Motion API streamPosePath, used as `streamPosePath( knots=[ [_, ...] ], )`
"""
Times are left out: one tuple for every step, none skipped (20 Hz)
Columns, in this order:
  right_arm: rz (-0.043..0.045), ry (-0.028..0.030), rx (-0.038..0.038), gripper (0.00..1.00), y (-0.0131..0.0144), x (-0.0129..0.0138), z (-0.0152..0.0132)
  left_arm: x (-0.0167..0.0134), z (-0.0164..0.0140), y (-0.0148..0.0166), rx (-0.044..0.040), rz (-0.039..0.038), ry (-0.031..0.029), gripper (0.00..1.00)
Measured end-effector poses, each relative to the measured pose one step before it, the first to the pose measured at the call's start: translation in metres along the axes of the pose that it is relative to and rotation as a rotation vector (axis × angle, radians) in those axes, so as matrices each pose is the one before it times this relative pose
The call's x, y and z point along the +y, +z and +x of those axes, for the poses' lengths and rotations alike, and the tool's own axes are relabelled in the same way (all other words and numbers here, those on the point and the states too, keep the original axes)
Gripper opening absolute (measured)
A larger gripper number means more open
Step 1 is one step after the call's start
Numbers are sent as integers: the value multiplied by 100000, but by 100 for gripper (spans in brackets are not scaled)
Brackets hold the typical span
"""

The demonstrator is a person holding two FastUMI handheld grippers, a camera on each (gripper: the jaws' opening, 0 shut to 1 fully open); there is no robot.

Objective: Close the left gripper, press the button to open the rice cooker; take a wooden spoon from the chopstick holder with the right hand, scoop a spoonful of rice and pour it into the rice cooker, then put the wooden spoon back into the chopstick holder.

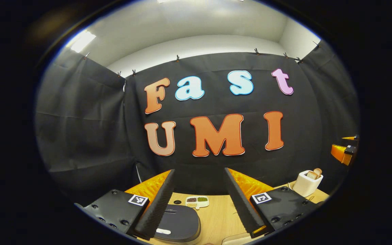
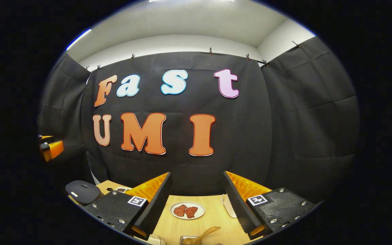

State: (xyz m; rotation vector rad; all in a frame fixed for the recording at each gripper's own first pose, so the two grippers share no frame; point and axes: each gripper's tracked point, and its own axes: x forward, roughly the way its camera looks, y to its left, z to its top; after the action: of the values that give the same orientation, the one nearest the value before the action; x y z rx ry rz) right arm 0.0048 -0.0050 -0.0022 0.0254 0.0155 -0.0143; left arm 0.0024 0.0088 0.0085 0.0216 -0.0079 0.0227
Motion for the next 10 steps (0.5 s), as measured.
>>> streamPosePath(
  knots=[
    [175,195,-21,92,9,91,96,156,3,-207,562,864,712,100],
    [-4,307,-85,92,-1,191,103,106,34,-35,112,527,-102,100],
    [-93,22,-216,92,90,98,128,-272,-8,62,-172,188,-736,94],
    [-33,250,-411,92,214,70,50,-234,100,238,-707,92,-1061,87],
    [128,89,-746,92,162,72,-18,-354,-71,310,-1075,137,-997,87],
    [447,470,-1074,94,344,172,-49,-318,-10,402,-1416,79,-1382,87],
    [393,354,-1036,92,286,124,-30,-479,-28,405,-1396,-335,-1675,87],
    [183,197,-760,94,261,95,31,-537,-21,150,-1060,-749,-1985,95],
    [-107,310,-614,92,227,137,18,-502,15,-7,-338,-840,-1591,97],
    [-96,394,-162,92,56,175,-6,-82,-41,-174,368,-197,-973,98]
  ],
)
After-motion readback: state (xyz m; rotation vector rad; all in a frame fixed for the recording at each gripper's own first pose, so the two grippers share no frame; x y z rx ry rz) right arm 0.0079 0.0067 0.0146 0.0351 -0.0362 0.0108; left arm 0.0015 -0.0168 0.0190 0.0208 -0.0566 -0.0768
